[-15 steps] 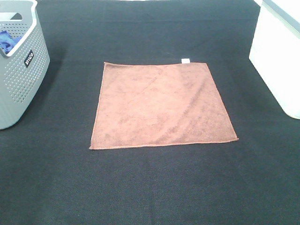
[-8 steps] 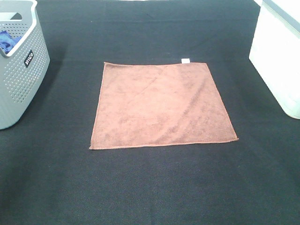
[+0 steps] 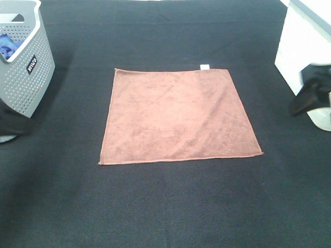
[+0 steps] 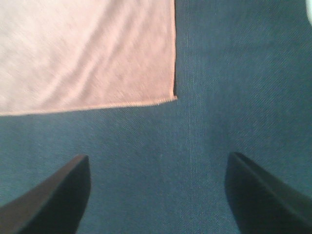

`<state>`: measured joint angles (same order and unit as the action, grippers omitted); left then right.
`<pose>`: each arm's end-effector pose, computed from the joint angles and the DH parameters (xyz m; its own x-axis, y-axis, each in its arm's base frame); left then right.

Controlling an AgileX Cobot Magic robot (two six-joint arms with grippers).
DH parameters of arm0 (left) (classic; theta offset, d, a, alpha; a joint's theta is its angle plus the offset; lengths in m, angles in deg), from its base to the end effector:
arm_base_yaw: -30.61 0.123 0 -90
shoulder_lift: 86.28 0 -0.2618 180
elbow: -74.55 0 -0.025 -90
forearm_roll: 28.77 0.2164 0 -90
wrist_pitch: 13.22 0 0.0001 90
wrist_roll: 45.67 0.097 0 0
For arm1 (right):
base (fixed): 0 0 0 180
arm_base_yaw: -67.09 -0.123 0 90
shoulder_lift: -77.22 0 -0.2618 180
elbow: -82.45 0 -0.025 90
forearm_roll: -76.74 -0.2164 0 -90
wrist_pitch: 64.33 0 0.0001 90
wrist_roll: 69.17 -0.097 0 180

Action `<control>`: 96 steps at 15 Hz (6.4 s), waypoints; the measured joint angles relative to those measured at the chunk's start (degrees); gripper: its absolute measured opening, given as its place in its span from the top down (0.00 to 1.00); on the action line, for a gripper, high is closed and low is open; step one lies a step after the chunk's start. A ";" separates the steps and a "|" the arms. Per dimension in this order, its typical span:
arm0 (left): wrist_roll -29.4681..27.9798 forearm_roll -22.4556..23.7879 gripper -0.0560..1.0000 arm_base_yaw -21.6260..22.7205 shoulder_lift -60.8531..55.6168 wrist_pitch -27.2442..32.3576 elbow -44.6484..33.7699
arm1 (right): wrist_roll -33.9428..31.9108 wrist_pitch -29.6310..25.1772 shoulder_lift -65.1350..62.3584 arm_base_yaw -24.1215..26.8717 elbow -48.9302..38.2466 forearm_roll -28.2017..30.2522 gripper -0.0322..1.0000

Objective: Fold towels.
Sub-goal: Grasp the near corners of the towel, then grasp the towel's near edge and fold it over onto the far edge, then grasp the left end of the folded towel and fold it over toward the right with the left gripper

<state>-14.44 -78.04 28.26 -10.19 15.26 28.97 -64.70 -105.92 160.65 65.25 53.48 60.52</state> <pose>0.1894 -0.0429 0.2143 -0.8196 -0.1978 -0.5377 0.0633 0.9015 -0.4282 0.2224 0.0252 0.2389 -0.8968 0.1047 -0.4299 0.0057 0.9742 0.2254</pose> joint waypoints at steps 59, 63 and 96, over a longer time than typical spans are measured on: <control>1.55 -4.07 0.95 -10.43 33.17 4.07 16.96 | 23.78 -1.66 27.44 -0.57 10.20 -24.75 0.97; 1.66 -3.09 0.95 -10.43 33.17 -6.42 25.67 | 24.29 -2.01 33.12 -0.57 25.32 -25.15 0.97; -24.35 16.44 0.25 -10.43 60.85 0.74 53.40 | 4.93 -10.49 55.69 -0.57 49.62 -4.01 0.23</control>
<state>-38.79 -61.60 17.83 50.66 16.01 82.37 -59.77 -116.41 216.34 64.68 103.10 56.51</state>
